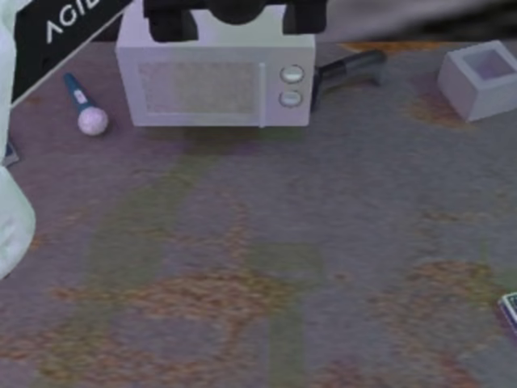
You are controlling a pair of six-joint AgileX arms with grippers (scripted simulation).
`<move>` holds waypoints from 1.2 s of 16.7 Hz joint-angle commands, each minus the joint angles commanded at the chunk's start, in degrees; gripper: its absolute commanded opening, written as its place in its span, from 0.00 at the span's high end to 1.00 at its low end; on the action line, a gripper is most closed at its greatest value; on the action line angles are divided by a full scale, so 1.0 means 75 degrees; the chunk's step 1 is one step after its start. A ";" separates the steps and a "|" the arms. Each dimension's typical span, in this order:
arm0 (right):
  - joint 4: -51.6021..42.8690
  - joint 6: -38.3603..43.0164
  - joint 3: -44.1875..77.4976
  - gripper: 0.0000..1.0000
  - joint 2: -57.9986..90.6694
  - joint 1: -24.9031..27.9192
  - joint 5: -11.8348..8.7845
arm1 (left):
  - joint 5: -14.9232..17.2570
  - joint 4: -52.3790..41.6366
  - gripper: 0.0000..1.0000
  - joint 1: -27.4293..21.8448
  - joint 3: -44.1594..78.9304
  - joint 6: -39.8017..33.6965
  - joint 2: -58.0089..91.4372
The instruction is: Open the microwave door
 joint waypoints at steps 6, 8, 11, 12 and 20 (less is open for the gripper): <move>0.0000 0.0000 0.0000 0.00 0.0000 0.0000 0.0000 | -0.0096 -0.0426 0.00 -0.0193 0.0633 -0.0160 0.0674; 0.0000 0.0000 0.0000 0.00 0.0000 0.0000 0.0000 | -0.0083 -0.0411 0.00 -0.0155 0.0611 -0.0153 0.0679; 0.0000 0.0000 0.0000 0.00 0.0000 0.0000 0.0000 | -0.0053 -0.0101 0.00 -0.0100 0.0498 -0.0068 0.0843; 0.0000 0.0000 0.0000 0.00 0.0000 0.0000 0.0000 | -0.0030 0.0123 0.00 -0.0051 0.0414 -0.0020 0.0964; 0.0000 0.0000 0.0000 0.00 0.0000 0.0000 0.0000 | 0.0083 0.1186 0.00 0.0191 0.0006 0.0209 0.1549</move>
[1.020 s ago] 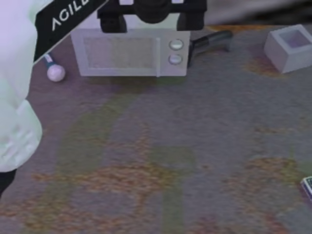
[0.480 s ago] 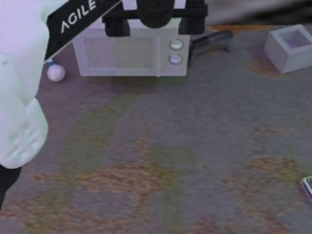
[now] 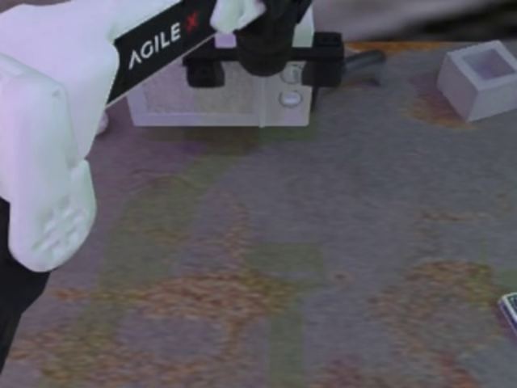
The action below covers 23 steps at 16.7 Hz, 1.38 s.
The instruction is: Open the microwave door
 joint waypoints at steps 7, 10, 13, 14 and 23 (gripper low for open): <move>0.0000 0.0000 0.0000 0.00 0.0000 0.0000 0.0000 | 0.0000 0.0000 0.45 0.0000 0.0000 0.0000 0.0000; 0.0000 0.0000 0.0000 0.00 0.0000 0.0000 0.0000 | 0.0000 0.0000 0.68 0.0000 0.0000 0.0000 0.0000; 0.0000 0.0000 0.0000 0.00 0.0000 0.0000 0.0000 | 0.0000 0.0000 0.90 0.0000 0.0000 0.0000 0.0000; 0.0000 0.0000 0.0000 0.00 0.0000 0.0000 0.0000 | 0.0000 0.0000 0.98 0.0000 0.0000 0.0000 0.0000; 0.0000 0.0000 0.0000 0.00 0.0000 0.0000 0.0000 | 0.0170 0.0035 1.00 -0.0248 -0.0212 -0.0069 0.0010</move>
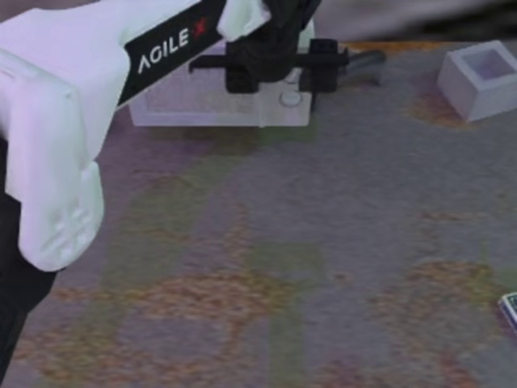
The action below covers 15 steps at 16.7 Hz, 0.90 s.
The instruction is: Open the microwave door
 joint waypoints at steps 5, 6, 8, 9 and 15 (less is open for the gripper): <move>0.0000 0.0000 0.0000 0.00 0.0000 0.0000 0.0000 | -0.0178 0.0305 1.00 0.0019 -0.0773 -0.0071 -0.0529; 0.0000 0.0000 0.0000 0.00 0.0000 0.0000 0.0000 | -0.0219 0.0398 1.00 0.0017 -0.1007 -0.0103 -0.0683; 0.0000 0.0000 0.0000 0.00 0.0000 0.0000 0.0000 | -0.0277 0.0535 1.00 0.0013 -0.1336 -0.0153 -0.0909; 0.0000 0.0000 0.0000 0.00 0.0000 0.0000 0.0000 | -0.0286 0.0559 1.00 0.0012 -0.1387 -0.0160 -0.0949; 0.0000 0.0000 0.0000 0.00 0.0000 0.0000 0.0000 | -0.0286 0.0559 1.00 0.0012 -0.1387 -0.0160 -0.0949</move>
